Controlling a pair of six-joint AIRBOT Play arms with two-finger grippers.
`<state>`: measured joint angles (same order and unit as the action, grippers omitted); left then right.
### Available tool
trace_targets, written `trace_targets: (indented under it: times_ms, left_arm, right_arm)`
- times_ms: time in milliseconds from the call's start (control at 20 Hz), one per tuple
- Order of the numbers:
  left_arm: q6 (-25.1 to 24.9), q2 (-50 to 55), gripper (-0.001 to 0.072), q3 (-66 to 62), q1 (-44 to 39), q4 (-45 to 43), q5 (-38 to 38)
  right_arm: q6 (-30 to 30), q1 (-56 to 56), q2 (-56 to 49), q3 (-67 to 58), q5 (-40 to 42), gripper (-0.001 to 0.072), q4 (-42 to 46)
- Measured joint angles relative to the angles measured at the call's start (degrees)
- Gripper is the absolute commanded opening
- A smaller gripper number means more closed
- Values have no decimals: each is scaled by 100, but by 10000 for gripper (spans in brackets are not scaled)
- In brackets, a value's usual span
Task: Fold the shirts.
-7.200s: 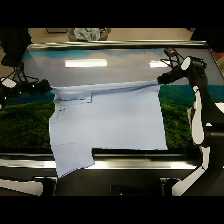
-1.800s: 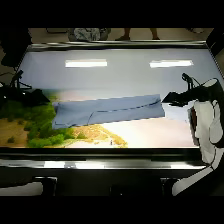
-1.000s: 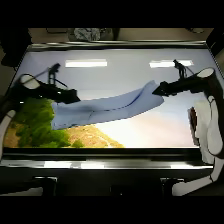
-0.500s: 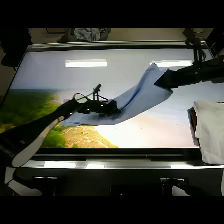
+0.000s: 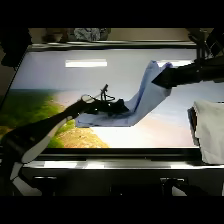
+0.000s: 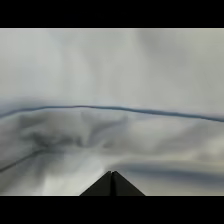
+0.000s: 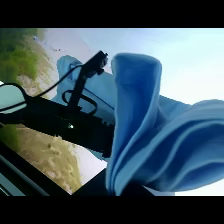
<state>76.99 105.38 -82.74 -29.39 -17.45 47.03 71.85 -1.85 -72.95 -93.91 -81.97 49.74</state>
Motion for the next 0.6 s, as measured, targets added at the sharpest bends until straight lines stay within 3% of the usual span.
trace_targets:
  times_ms: [250, 450, 500, 550, 600]
  left_arm:
    - [409, -1593, 34, 254, 1676, -2245, 833]
    - [522, -2835, 34, 315, 3228, -3180, 1458]
    - [538, -3093, 34, 317, 3526, -3274, 1523]
    - [553, -3338, 35, 319, 3801, -3368, 1613]
    - [555, -3526, 35, 328, 3998, -3434, 1672]
  right_arm:
    - [42, 1257, -769, -2, 1104, 44, -361]
    - [59, 2498, -1851, 0, 2251, 51, -1049]
    - [61, 2763, -2146, 0, 2516, 202, -1233]
    - [63, 3027, -2457, 0, 2782, 613, -1412]
    - [63, 3237, -2710, 0, 3029, 699, -1578]
